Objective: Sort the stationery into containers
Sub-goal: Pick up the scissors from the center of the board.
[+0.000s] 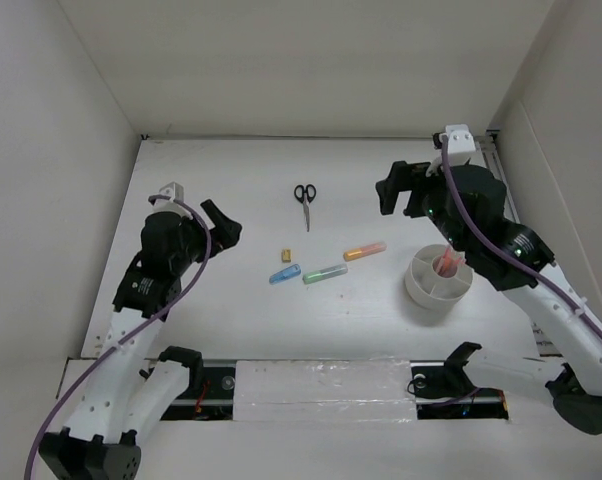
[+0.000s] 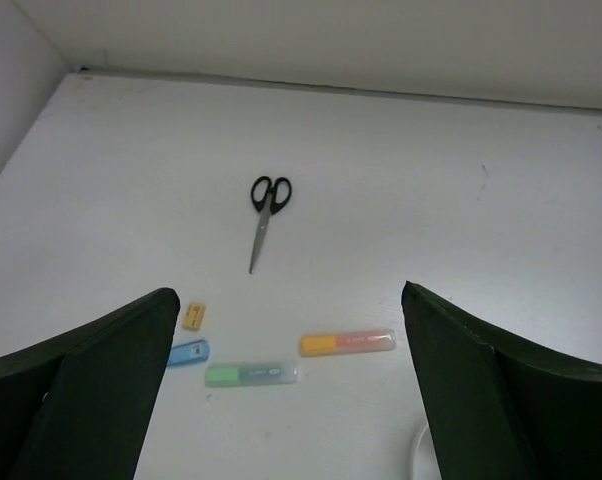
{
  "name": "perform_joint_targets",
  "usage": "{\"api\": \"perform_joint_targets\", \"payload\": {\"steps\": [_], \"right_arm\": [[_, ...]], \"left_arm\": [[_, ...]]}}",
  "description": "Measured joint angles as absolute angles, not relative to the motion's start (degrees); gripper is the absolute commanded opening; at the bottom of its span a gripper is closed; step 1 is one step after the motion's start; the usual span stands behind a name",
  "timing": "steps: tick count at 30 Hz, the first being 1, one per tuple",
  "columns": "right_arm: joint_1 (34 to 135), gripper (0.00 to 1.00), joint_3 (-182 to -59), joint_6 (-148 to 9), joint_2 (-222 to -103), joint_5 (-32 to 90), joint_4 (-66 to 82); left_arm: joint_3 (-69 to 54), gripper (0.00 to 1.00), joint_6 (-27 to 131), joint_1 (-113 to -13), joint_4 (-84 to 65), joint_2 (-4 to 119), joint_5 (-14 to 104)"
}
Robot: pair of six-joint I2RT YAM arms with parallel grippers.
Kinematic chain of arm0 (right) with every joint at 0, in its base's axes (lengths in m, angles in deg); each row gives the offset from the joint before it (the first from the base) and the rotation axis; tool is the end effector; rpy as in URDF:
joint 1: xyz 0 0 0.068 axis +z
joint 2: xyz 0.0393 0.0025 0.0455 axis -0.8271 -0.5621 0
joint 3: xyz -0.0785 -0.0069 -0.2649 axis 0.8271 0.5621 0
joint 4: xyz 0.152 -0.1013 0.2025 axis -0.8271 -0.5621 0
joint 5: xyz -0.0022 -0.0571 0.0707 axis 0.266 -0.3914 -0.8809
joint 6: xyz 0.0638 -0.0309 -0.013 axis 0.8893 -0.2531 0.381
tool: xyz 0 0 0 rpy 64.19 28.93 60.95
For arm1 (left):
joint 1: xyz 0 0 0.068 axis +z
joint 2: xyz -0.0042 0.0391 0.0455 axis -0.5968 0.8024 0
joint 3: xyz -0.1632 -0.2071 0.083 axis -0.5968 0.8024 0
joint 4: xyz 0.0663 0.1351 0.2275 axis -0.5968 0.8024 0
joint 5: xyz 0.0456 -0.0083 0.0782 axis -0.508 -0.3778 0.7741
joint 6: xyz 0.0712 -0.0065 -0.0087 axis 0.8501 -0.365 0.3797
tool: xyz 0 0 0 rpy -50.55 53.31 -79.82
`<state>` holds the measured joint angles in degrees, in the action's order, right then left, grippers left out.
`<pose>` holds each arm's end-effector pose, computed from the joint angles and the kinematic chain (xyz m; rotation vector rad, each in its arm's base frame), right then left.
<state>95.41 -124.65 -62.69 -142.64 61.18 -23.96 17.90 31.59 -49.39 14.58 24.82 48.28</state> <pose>0.1991 0.1323 0.4574 -0.1031 1.7928 0.2728 0.1972 -0.0498 0.3308 -0.2559 1.9131 -0.6039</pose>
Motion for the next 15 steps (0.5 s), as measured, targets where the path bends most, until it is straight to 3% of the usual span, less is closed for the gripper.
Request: {"api": "perform_joint_targets", "payload": {"steps": [4, 15], "right_arm": [[96.72, 0.99, -124.34, -62.85, -138.07, 57.44, -24.07], [99.02, 0.99, -125.15, -62.19, -133.64, 55.35, -27.75]], "left_arm": [[13.09, 1.0, 29.99, -49.39, 15.63, 34.59, 49.55], [-14.8, 1.0, 27.67, -49.39, 14.21, 74.41, 48.11]]}}
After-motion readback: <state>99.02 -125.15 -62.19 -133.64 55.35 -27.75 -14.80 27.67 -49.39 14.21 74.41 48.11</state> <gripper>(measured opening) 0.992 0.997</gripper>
